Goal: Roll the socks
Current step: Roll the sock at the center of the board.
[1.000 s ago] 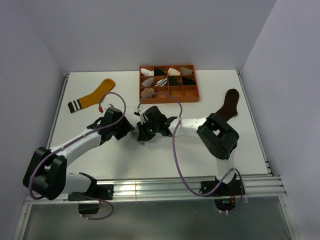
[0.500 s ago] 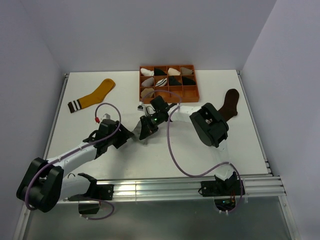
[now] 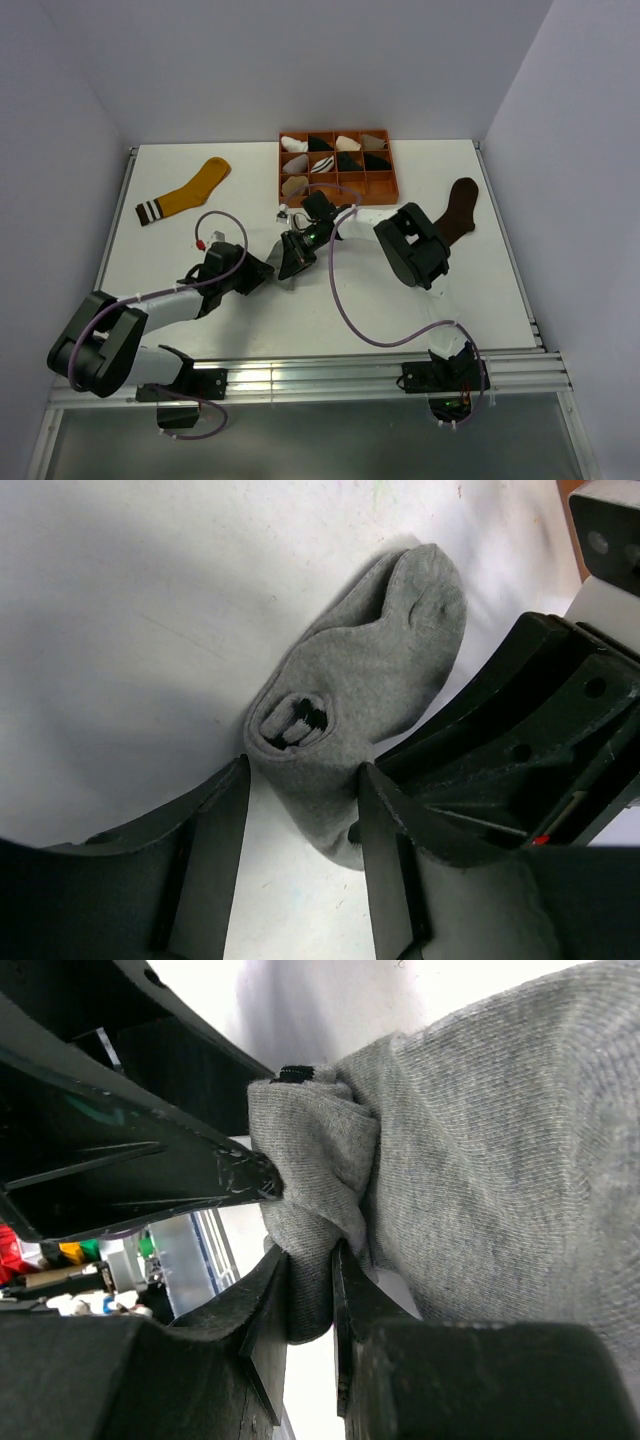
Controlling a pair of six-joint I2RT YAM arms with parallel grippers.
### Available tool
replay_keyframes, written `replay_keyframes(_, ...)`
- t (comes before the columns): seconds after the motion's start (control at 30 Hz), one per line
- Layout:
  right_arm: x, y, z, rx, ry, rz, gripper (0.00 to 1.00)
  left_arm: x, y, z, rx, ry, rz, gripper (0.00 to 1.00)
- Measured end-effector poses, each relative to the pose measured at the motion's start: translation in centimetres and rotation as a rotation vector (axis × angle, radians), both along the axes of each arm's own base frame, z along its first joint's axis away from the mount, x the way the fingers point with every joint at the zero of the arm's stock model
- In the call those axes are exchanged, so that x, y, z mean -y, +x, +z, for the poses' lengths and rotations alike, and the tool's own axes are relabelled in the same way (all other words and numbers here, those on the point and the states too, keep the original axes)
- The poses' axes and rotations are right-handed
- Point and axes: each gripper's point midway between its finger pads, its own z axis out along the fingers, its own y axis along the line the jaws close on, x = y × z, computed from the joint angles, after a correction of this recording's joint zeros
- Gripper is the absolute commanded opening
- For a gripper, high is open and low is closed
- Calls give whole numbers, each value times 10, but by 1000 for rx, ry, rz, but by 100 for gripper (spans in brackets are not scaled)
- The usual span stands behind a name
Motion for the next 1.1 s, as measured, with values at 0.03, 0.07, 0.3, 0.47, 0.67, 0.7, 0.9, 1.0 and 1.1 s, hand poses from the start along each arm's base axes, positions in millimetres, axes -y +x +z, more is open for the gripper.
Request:
replay_keyframes(0.03,0,0,0,-2,-1,-2,0,1,1,0,1,-4,4,46)
replay_keyframes(0.07,0,0,0,-5,-3,-5,0,1,2,-1,1,-9,9,41)
replay_keyframes(0.3,3,1,-2,14,-6,-40,25,5,9,-5,-5,-24,29,18)
replay_keyframes(0.47,16,6,1,177,-43,-124,44,16,17,-4,-24,-22,7,14)
replay_keyframes(0.67,49,9,13,447,-173,-283,48,21,23,-4,-50,8,-21,13)
replay_keyframes(0.7,53,9,16,493,-193,-302,48,20,23,-4,-51,15,-25,13)
replay_keyframes(0.9,43,1,57,826,-215,-354,47,20,24,-3,-76,67,-58,13)
replay_keyframes(1.0,25,-10,67,917,-191,-324,44,20,24,-3,-83,83,-71,13)
replay_keyframes(1.1,13,-20,64,959,-201,-285,43,21,25,-3,-90,93,-78,13)
